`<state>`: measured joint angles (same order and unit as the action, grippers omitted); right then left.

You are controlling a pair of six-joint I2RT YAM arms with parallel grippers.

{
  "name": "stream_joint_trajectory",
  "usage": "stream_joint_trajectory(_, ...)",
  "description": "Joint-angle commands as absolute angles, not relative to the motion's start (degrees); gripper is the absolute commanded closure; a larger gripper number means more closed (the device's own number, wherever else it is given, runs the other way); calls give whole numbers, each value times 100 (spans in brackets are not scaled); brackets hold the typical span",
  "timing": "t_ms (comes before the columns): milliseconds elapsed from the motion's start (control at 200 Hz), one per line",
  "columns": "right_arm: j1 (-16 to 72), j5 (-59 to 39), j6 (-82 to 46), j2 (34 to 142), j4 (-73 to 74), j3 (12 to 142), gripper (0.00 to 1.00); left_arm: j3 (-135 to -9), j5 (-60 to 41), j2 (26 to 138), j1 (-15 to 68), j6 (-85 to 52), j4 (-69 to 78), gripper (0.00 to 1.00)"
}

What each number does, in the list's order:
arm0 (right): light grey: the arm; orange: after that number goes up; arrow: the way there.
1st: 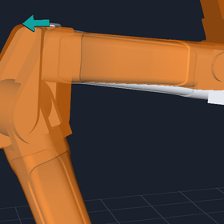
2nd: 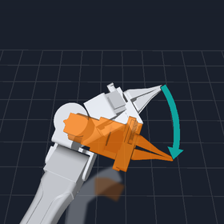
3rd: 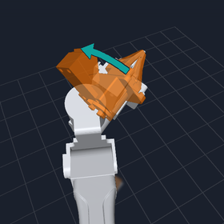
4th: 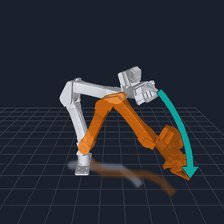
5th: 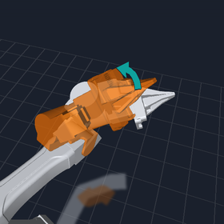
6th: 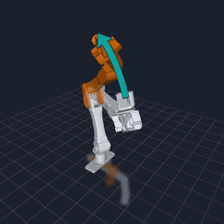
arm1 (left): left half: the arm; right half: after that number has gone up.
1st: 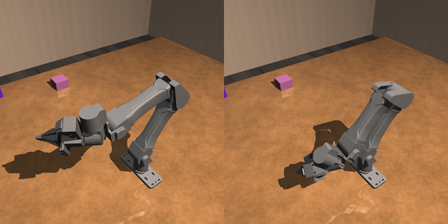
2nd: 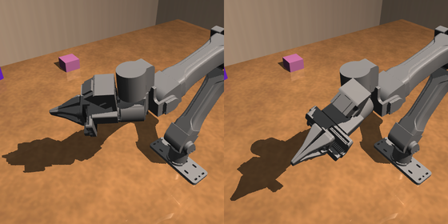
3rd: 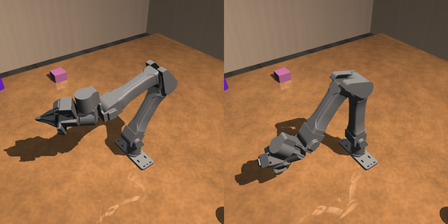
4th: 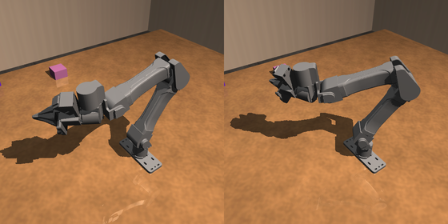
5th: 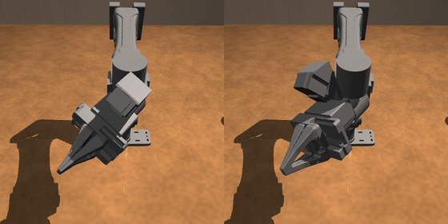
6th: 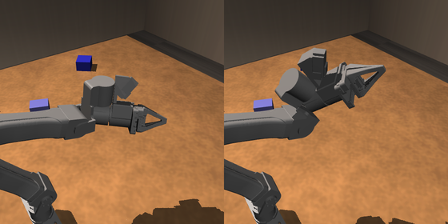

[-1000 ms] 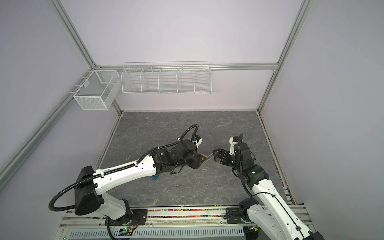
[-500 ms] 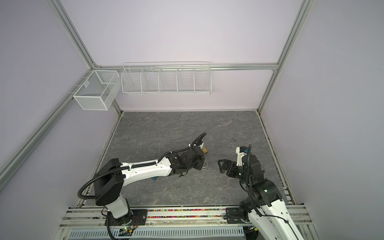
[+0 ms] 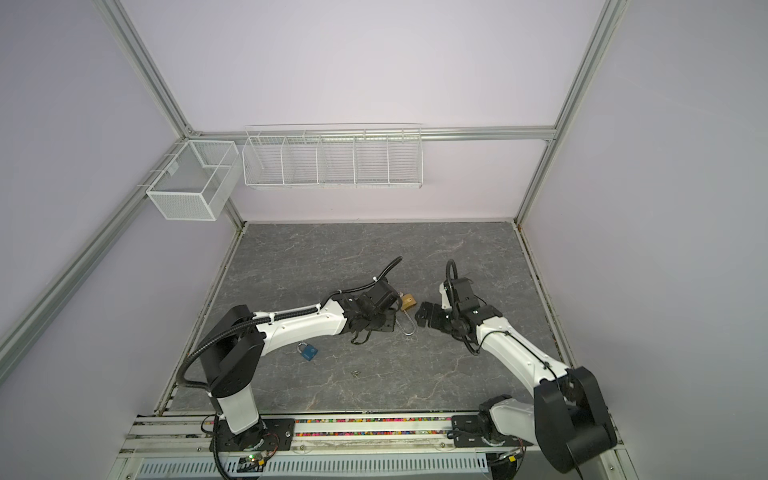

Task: Unlock with the key

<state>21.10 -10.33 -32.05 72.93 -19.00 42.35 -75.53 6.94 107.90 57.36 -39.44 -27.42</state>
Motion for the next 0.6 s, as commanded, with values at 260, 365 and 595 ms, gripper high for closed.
stream_joint_trajectory(260, 2048, -476, -3741, 4047, -3552, 3275, 2, -10993, 766, 13101, 5627, -4509, -5211, 64)
stream_joint_trajectory(365, 2043, -494, -3879, 3177, -4049, 3130, 3, -11161, 769, 13244, 5632, -4679, -5465, 64)
stream_joint_trajectory(595, 2042, -667, -3872, 2622, -4334, 3033, 5, -11538, 620, 13706, 5643, -4872, -5551, 73)
